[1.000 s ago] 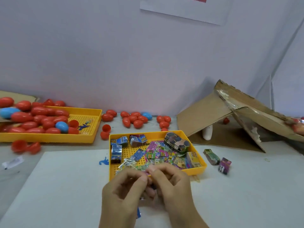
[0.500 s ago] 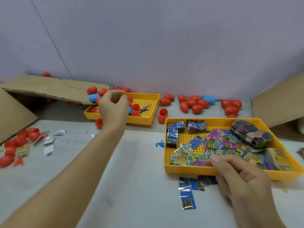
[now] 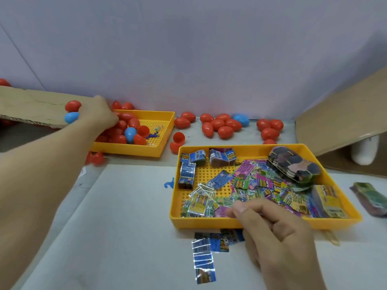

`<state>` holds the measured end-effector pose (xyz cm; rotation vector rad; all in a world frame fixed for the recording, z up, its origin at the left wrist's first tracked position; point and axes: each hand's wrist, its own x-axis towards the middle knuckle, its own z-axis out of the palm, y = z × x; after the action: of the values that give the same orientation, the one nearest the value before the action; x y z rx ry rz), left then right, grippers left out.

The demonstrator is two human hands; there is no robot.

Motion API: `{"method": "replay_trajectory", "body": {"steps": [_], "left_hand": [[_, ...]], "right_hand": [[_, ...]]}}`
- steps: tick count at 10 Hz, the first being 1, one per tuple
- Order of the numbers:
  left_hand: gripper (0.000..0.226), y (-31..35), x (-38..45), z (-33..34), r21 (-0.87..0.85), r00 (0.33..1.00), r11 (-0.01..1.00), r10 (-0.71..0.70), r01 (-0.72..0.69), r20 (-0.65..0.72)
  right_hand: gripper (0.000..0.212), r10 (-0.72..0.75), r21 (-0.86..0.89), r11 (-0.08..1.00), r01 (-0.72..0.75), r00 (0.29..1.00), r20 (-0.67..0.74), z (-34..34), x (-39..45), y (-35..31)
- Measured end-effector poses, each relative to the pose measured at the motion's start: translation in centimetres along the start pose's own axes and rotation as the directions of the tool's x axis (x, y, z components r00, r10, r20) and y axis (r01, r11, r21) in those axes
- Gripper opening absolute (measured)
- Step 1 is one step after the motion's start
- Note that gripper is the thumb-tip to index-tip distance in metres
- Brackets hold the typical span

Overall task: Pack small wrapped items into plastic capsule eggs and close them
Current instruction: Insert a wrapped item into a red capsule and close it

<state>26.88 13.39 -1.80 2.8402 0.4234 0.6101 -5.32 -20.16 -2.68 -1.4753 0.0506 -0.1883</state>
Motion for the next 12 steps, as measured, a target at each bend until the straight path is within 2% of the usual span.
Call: {"method": "replay_trajectory", "body": {"steps": [1,2,3,4,5,6,7,8,9,10,11,12], "left_hand": [[0.033,-0.4,0.0,-1.7,0.032,0.999,0.999,-0.04,0.039,0.02],[0.024,0.7,-1.7,-4.2,0.056,0.999,0.998,-0.001,0.003,-0.041],[0.019,3.7,-5.4,-6.7,-0.239,0.955,0.934,0.221,-0.266,-0.197],[0.024,8.2,-11.8,-10.2,-0.617,0.913,0.68,0.358,-0.397,-0.194],[0.026,11.0,-19.4,-12.7,-0.817,0.846,0.431,0.518,-0.383,-0.124],[0.029,12.3,-27.4,-12.7,-0.866,0.76,0.282,0.631,-0.414,-0.158],[0.035,12.5,-33.2,-11.4,-0.93,0.853,0.286,0.519,-0.232,-0.053],[0.033,12.2,-35.6,-10.6,-0.944,0.926,0.295,0.376,-0.148,-0.027],[0.033,11.8,-36.3,-10.6,-0.937,0.913,0.283,0.401,-0.203,-0.077],[0.042,11.3,-36.1,-10.7,-0.968,0.921,0.244,0.387,-0.064,0.036],[0.037,11.3,-36.1,-11.1,-0.963,0.891,0.257,0.452,-0.078,0.048],[0.039,11.2,-35.8,-11.3,-0.963,0.894,0.262,0.443,-0.061,0.064]], "right_hand": [[0.035,0.015,-0.011,1.0,-0.015,1.0,0.003,0.0,-0.1,0.2],[0.042,0.004,-0.002,1.0,-0.004,1.0,-0.006,0.1,-0.1,0.3],[0.032,0.005,0.018,1.0,-0.005,1.0,-0.002,0.0,0.0,0.3],[0.028,-0.005,0.061,0.998,0.004,1.0,0.017,0.0,0.1,0.3],[0.034,-0.029,0.056,0.998,0.028,1.0,0.012,0.1,-0.1,-0.3],[0.037,-0.048,0.121,0.992,0.046,0.999,0.016,0.2,-0.5,-1.2],[0.054,-0.043,0.231,0.972,0.037,0.999,0.023,0.4,-0.7,-1.8],[0.046,-0.078,0.133,0.988,0.075,0.997,0.012,0.4,-0.7,-1.6],[0.047,-0.072,0.08,0.994,0.073,0.997,-0.008,0.2,-0.9,-1.1],[0.042,-0.035,0.07,0.997,0.039,0.997,-0.062,0.0,-1.2,-0.8],[0.035,-0.011,0.044,0.999,0.015,0.996,-0.088,-0.3,-1.8,-1.0],[0.032,0.009,0.052,0.999,-0.006,0.999,-0.05,-0.4,-2.3,-1.5]]}}
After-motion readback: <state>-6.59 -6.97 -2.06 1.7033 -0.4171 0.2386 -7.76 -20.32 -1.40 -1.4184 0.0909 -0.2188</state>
